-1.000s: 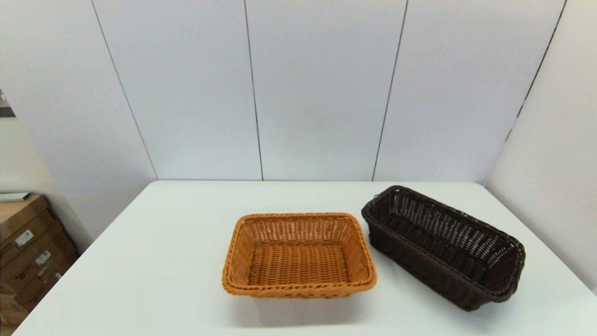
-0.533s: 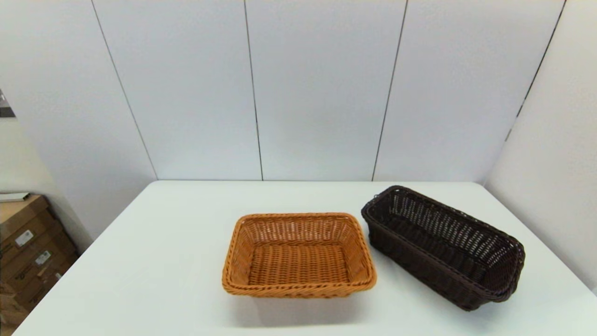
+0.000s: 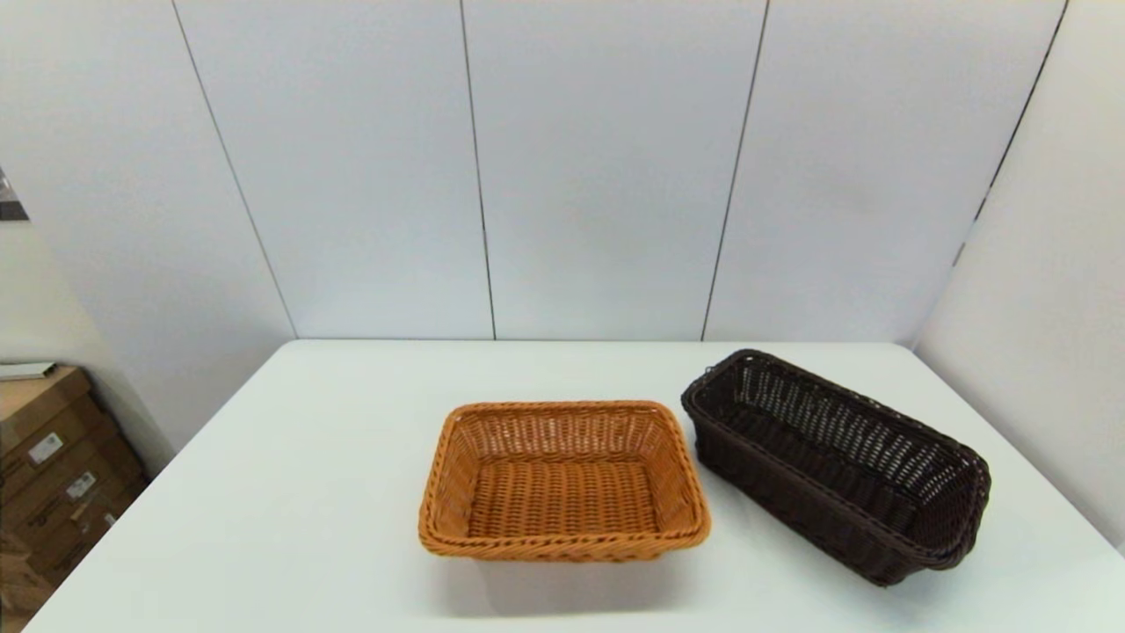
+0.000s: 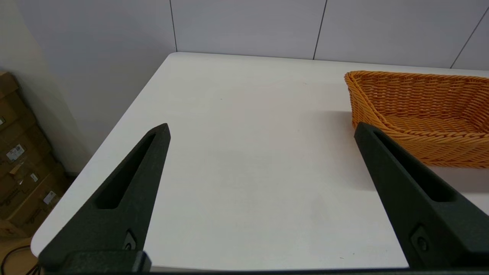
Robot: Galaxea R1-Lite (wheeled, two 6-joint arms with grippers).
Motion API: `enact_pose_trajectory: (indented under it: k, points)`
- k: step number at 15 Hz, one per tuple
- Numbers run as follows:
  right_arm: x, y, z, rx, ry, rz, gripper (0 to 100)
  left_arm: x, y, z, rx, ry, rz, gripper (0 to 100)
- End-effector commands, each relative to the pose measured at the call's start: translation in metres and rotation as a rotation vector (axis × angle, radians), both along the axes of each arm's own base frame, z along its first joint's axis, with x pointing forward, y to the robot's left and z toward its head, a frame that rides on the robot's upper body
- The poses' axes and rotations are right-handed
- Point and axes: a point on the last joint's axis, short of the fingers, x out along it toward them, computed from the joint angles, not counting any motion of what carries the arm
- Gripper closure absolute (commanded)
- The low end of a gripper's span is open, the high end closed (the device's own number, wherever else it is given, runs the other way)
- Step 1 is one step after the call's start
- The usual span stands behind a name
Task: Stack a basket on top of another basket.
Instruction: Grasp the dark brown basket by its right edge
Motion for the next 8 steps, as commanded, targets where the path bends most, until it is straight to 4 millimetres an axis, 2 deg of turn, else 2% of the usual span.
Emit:
enact_pose_trajectory:
  k: [1,4,8]
  points:
    - [0.084,0.0,-0.037,0.192,0.253,-0.115,0,0.0,0.0,0.0,-0.001,0.0,0.001,0]
    - [0.096,0.025,-0.055,0.397,0.358,-0.053,0,0.0,0.0,0.0,-0.001,0.0,0.001,0]
    - [0.113,0.028,-0.08,0.555,0.437,-0.159,0,0.0,0.0,0.0,-0.001,0.0,0.001,0]
